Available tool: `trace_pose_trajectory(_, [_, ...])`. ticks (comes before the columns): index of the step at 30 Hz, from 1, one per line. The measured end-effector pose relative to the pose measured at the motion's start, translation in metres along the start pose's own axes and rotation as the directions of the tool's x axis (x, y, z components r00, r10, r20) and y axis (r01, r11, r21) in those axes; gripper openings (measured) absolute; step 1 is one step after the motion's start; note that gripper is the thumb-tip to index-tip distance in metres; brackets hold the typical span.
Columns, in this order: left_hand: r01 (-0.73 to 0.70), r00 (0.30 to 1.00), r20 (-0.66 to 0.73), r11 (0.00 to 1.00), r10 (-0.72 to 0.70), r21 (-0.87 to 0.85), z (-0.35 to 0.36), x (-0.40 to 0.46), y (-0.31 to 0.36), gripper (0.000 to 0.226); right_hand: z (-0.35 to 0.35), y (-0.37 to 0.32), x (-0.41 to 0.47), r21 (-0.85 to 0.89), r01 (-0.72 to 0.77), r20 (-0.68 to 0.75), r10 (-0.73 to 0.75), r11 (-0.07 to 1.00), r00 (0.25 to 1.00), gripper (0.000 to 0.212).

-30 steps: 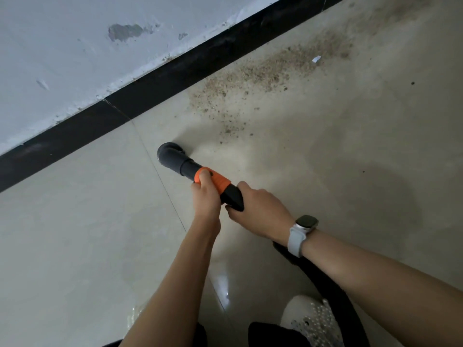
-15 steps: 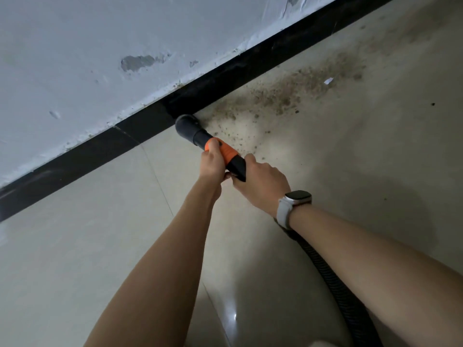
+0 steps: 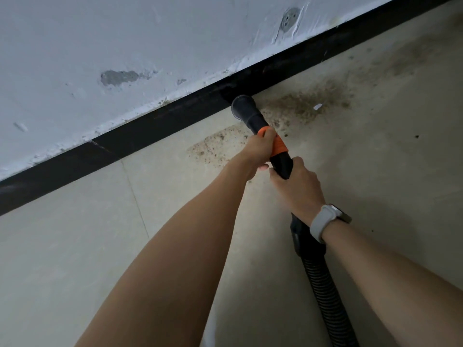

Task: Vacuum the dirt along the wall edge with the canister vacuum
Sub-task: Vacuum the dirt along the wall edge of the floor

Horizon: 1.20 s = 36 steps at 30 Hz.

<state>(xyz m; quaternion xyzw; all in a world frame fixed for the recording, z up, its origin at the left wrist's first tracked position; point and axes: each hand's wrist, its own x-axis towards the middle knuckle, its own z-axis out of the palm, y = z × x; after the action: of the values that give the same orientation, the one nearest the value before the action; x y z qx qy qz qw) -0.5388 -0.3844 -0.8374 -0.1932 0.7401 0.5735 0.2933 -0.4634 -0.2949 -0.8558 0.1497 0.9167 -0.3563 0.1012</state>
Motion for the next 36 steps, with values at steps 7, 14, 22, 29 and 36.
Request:
trace_pose_trajectory(7, [-0.02, 0.99, -0.143, 0.993, 0.004, -0.115, -0.033, -0.021, -0.038, 0.035, 0.026, -0.02, -0.026, 0.074, 0.06, 0.142, -0.07, 0.995, 0.987, 0.026])
trace_pose_trajectory(14, [-0.032, 0.941, -0.331, 0.96, -0.064, -0.278, -0.085, -0.054, -0.088, 0.027, 0.063, -0.05, -0.056, -0.002, 0.204, 0.31, -0.194, 0.979, 0.931, 0.027])
trace_pose_trajectory(22, [0.019, 0.961, -0.267, 0.979, -0.074, -0.202, -0.065, -0.039, -0.062, 0.034, 0.048, -0.043, -0.05, -0.091, 0.154, 0.155, -0.139, 0.984, 0.978, 0.029])
trace_pose_trajectory(29, [-0.045, 0.936, -0.347, 0.955, -0.063, -0.294, -0.057, -0.063, -0.076, 0.025, 0.036, -0.043, -0.06, 0.006, 0.142, 0.337, -0.135, 0.99, 0.932, 0.026])
trace_pose_trajectory(36, [-0.077, 0.887, -0.452, 0.934, -0.096, -0.35, -0.071, -0.096, -0.115, 0.026, 0.055, -0.047, -0.101, -0.111, 0.32, 0.366, -0.26, 0.941, 0.893, 0.027])
